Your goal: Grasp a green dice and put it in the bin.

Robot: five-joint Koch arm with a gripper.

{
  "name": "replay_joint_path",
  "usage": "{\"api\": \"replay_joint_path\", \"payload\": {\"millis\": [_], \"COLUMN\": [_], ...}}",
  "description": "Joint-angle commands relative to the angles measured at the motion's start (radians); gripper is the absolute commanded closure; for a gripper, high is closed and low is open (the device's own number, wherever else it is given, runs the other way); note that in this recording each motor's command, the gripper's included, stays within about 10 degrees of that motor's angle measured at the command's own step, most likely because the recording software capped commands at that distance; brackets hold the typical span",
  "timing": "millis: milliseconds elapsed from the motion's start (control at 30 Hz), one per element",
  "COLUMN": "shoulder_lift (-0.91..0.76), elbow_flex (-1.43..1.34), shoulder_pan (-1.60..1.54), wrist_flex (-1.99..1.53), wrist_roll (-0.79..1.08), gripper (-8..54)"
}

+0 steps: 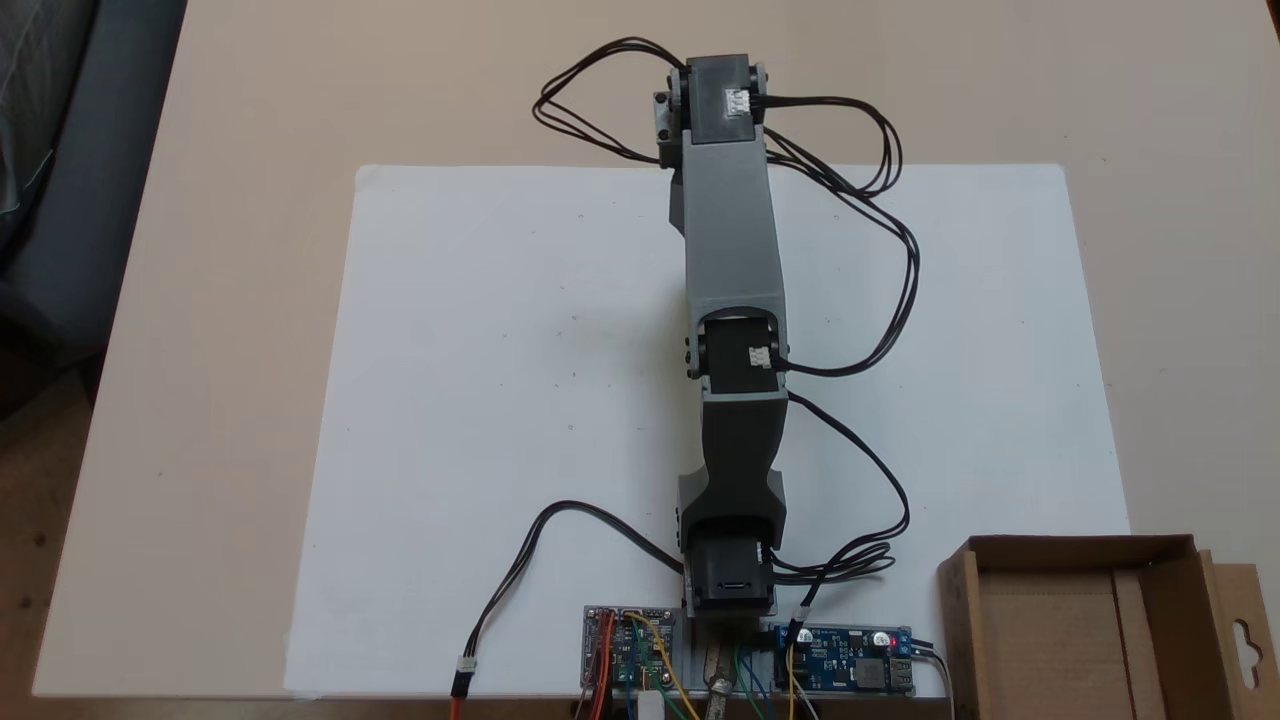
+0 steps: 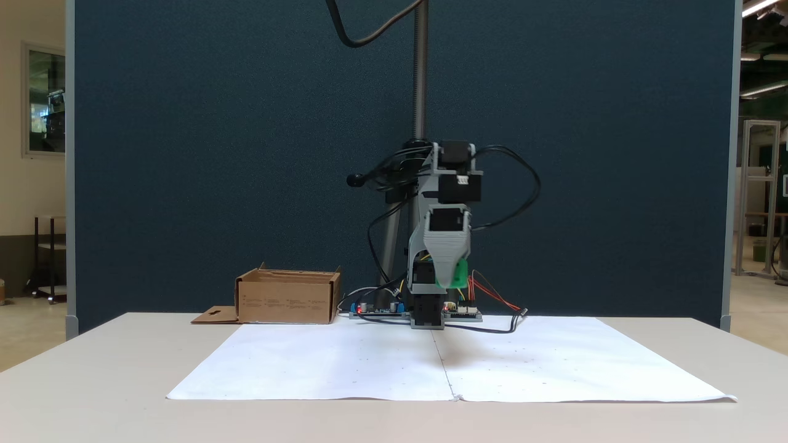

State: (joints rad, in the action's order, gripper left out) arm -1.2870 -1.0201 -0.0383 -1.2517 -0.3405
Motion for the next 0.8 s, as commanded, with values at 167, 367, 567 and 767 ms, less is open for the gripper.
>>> {"api": "replay_joint_path", "payload": {"millis": [167, 367, 567, 767], "shoulder_lift": [-0.091, -0.100, -0.109, -0.109], "elbow_flex": [0.048, 0.077, 0.144, 0.192], "shoulder_pan": [0.227, 0.508, 0.816, 1.170], "wrist_flex": [-0.067, -0.067, -0.083, -0.084], "wrist_roll": [0.115, 0.253, 0.351, 0.476], "gripper": [33.8, 33.8, 33.8, 33.8]}}
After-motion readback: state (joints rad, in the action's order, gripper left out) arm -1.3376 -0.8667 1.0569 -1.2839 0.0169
